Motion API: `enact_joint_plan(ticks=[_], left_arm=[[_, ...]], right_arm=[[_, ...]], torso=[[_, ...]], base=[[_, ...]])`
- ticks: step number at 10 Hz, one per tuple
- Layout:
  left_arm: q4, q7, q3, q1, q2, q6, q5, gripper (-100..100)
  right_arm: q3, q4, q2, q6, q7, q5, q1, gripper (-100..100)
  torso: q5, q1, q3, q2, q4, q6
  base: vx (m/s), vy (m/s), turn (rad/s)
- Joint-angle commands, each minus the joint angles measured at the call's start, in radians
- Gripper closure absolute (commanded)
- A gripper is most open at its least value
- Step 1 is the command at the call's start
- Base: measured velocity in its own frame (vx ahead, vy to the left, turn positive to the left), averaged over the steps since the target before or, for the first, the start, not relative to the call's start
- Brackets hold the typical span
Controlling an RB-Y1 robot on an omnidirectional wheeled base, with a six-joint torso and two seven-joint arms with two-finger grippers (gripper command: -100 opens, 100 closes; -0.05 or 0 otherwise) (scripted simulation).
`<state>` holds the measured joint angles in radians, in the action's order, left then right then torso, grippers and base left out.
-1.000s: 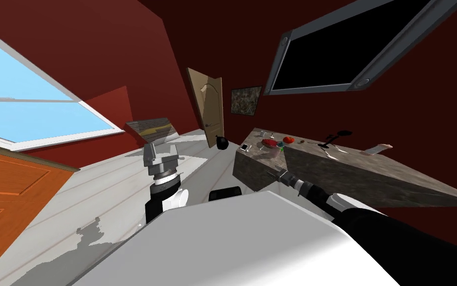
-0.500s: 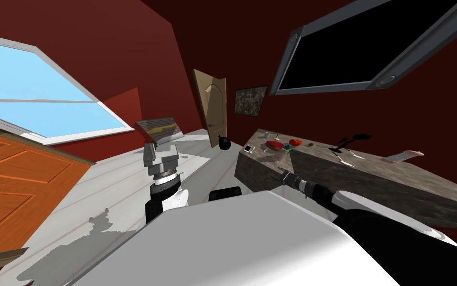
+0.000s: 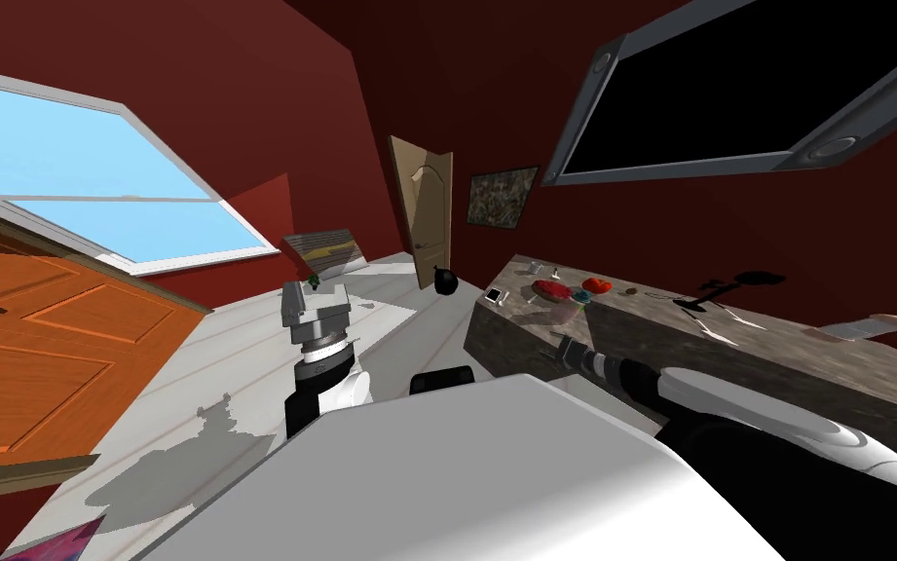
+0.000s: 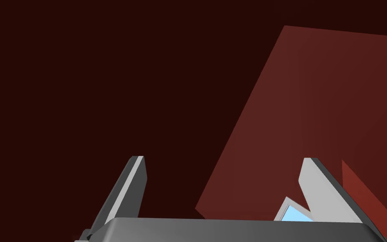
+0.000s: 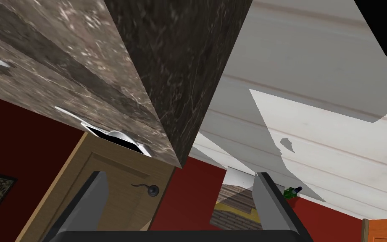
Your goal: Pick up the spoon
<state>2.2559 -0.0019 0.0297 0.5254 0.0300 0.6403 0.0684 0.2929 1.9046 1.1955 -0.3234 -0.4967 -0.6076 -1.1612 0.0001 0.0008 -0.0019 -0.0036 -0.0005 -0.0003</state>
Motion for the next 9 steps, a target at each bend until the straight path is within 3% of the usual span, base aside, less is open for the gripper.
enact_joint_plan(ticks=[1, 2, 4, 9], left_arm=[[0.0, 0.0, 0.0, 0.0, 0.0, 0.0, 0.0, 0], [0.0, 0.0, 0.0, 0.0, 0.0, 0.0, 0.0, 0], [0.0, 0.0, 0.0, 0.0, 0.0, 0.0, 0.0, 0], [0.0, 0.0, 0.0, 0.0, 0.0, 0.0, 0.0, 0]], right_arm=[[-0.01, -0.024, 0.049, 0.004, -0.016, -0.01, 0.001, -100], [-0.016, -0.049, 0.081, 0.021, -0.04, -0.029, -0.022, -100], [-0.016, -0.049, 0.119, 0.021, -0.04, -0.029, -0.022, -100], [-0.046, -0.119, 0.283, 0.071, -0.11, -0.077, -0.084, -100]], torso=[[0.0, 0.0, 0.0, 0.0, 0.0, 0.0], [0.0, 0.0, 0.0, 0.0, 0.0, 0.001], [0.0, -0.001, -0.001, -0.002, 0.0, 0.001], [0.0, 0.0, -0.002, -0.003, -0.001, 0.001]], base=[[0.054, 0.014, 0.082], [0.08, 0.016, 0.134], [0.052, 0.0, 0.041], [0.08, 0.011, 0.127]])
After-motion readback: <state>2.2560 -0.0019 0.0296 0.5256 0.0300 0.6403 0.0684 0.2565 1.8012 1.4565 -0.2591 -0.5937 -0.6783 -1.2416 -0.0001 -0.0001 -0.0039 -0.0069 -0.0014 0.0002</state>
